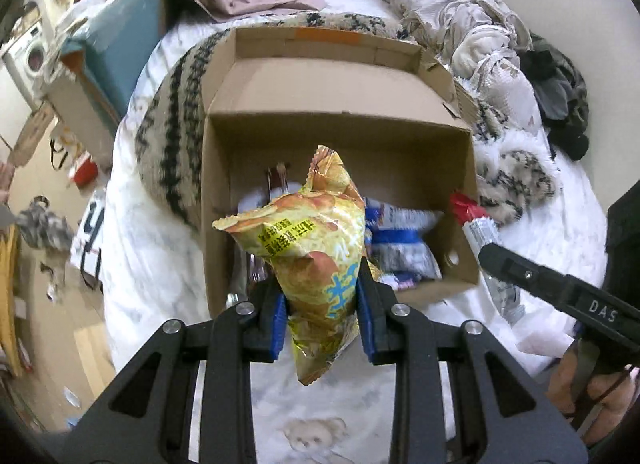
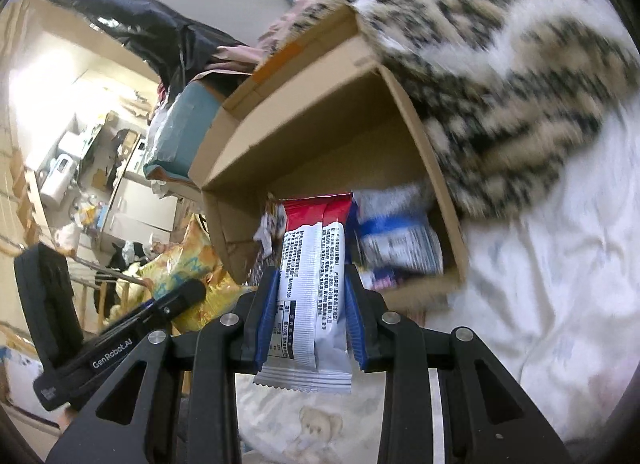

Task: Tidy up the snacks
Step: 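Carry the yellow bag and white bar packet into the box and open both tools, then move both open tools back over the remaining packets on the sheet, then grasp the red-white FOOD rice cake packet with the right tool and drop it in the box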

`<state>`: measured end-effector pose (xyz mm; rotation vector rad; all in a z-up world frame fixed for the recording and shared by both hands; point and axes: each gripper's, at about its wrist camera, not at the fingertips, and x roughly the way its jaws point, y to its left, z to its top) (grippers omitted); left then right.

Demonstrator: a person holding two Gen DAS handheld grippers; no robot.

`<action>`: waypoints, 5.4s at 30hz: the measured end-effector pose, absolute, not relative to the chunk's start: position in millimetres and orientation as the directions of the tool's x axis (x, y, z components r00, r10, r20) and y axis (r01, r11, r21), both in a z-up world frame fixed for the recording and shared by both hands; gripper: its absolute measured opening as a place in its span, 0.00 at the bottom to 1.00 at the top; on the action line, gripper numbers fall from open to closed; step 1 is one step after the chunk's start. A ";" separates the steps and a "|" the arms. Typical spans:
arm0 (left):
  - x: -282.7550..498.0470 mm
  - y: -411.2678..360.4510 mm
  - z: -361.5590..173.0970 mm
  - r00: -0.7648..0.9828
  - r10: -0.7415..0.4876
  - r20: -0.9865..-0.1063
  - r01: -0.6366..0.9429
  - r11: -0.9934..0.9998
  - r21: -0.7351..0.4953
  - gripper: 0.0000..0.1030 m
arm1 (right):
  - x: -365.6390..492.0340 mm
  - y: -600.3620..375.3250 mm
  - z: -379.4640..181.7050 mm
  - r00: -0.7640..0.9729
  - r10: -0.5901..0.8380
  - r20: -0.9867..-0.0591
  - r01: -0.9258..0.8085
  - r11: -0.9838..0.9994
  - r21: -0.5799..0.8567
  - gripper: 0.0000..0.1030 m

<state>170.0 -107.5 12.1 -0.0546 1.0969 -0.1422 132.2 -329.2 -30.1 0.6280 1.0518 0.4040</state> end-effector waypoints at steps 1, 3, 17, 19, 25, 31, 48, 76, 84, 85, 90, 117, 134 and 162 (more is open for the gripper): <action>174.7 -108.1 10.4 0.453 -0.129 -0.882 0.095 0.991 -0.096 0.25 | 139.0 -326.1 -27.9 0.453 0.582 -0.675 -0.030 0.767 0.641 0.32; 183.2 -108.0 5.8 0.459 -0.106 -0.882 0.099 0.993 -0.068 0.25 | 151.3 -319.8 -25.5 0.460 0.567 -0.683 -0.056 0.786 0.615 0.32; 214.2 -112.6 -32.5 0.427 -0.060 -0.902 0.119 0.993 -0.010 0.27 | 196.7 -305.0 -55.6 0.428 0.516 -0.742 -0.054 0.834 0.549 0.33; 214.9 -112.8 -35.5 0.423 -0.056 -0.904 0.118 0.993 -0.006 0.28 | 198.1 -304.4 -57.3 0.424 0.516 -0.744 -0.051 0.834 0.549 0.33; 212.3 -116.5 -35.2 0.433 -0.043 -0.900 0.119 0.993 0.010 0.28 | 201.9 -303.6 -58.9 0.421 0.516 -0.746 -0.036 0.831 0.555 0.33; 211.8 -117.1 -35.1 0.428 -0.033 -0.903 0.121 0.992 0.022 0.32 | 202.5 -303.0 -58.9 0.429 0.514 -0.743 -0.045 0.834 0.550 0.33; 185.4 -101.1 -15.8 0.479 -0.056 -0.876 0.091 0.996 -0.014 0.83 | 187.2 -311.1 -45.9 0.473 0.528 -0.705 -0.078 0.822 0.564 0.66; 112.7 -61.7 -36.9 0.434 -0.147 -0.889 0.024 0.988 -0.151 0.91 | 120.6 -329.1 -58.6 0.411 0.504 -0.760 0.065 0.815 0.576 0.78; 100.8 -59.5 -51.8 0.426 -0.127 -0.896 0.000 0.990 -0.141 0.91 | 115.9 -318.3 -77.1 0.340 0.452 -0.824 0.094 0.856 0.509 0.83; 100.3 -59.0 -54.6 0.418 -0.123 -0.900 -0.010 0.990 -0.140 0.91 | 115.9 -318.0 -78.8 0.335 0.444 -0.831 0.098 0.860 0.500 0.84; 102.4 -56.5 -62.9 0.401 -0.130 -0.907 -0.060 0.984 -0.167 0.91 | 113.8 -317.4 -91.2 0.304 0.382 -0.873 0.134 0.890 0.436 0.87; 117.9 -11.2 -100.5 0.286 -0.080 -0.955 -0.316 0.933 -0.173 0.91 | 114.1 -269.0 -99.6 0.300 0.203 -0.932 -0.078 0.979 0.188 0.87; 115.6 7.9 -95.0 0.313 -0.034 -0.949 -0.346 0.927 -0.148 0.91 | 111.2 -220.5 -166.6 0.008 0.310 -0.951 -0.202 0.932 0.302 0.85; 108.6 22.2 -96.5 0.302 0.030 -0.953 -0.402 0.910 -0.099 0.91 | 161.2 -214.8 -176.6 0.211 0.172 -0.962 0.126 0.971 0.202 1.00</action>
